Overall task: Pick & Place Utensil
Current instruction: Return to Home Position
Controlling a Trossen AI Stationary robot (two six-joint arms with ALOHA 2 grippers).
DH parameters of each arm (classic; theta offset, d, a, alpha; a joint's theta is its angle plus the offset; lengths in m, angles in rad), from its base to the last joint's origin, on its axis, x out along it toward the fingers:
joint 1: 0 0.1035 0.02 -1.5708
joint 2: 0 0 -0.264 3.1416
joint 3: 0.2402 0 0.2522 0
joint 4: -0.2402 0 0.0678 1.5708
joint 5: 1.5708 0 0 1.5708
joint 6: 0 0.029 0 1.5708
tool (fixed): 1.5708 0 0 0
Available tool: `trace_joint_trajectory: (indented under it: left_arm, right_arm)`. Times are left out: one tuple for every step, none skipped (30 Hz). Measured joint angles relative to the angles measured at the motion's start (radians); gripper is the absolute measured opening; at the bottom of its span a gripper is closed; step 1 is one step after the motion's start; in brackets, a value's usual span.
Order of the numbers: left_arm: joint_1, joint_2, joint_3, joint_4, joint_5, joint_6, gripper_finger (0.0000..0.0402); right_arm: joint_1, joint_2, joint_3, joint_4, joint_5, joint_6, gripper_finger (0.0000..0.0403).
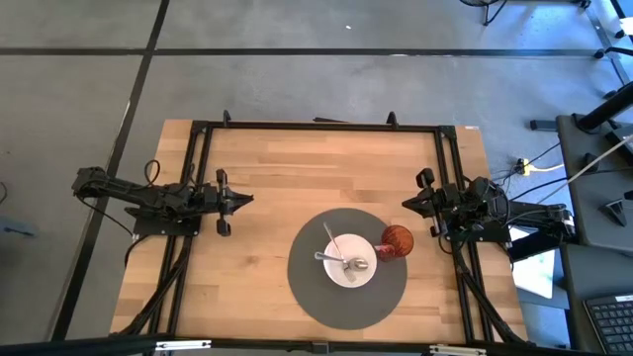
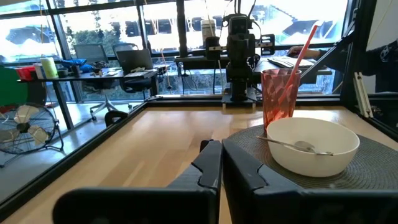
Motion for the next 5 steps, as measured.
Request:
trace_joint_trajectory:
  left_arm:
    - [0.000,0.000,0.000,0.000,0.000,0.000,0.0007]
    - [0.000,0.000,0.000,0.000,0.000,0.000,0.0007]
    - [0.000,0.000,0.000,0.000,0.000,0.000,0.0006]
    - [0.000,0.000,0.000,0.000,0.000,0.000,0.0006]
    - [0.000,0.000,0.000,0.000,0.000,0.000,0.0006]
  right_arm:
    - [0.000,0.000,0.000,0.000,0.000,0.000,0.0020]
    - [0.000,0.000,0.000,0.000,0.000,0.000,0.0020]
    - [0.000,0.000,0.000,0.000,0.000,0.000,0.0020]
    - [0.000,0.000,0.000,0.000,0.000,0.000,0.0020]
    - [0.000,0.000,0.000,0.000,0.000,0.000,0.0020]
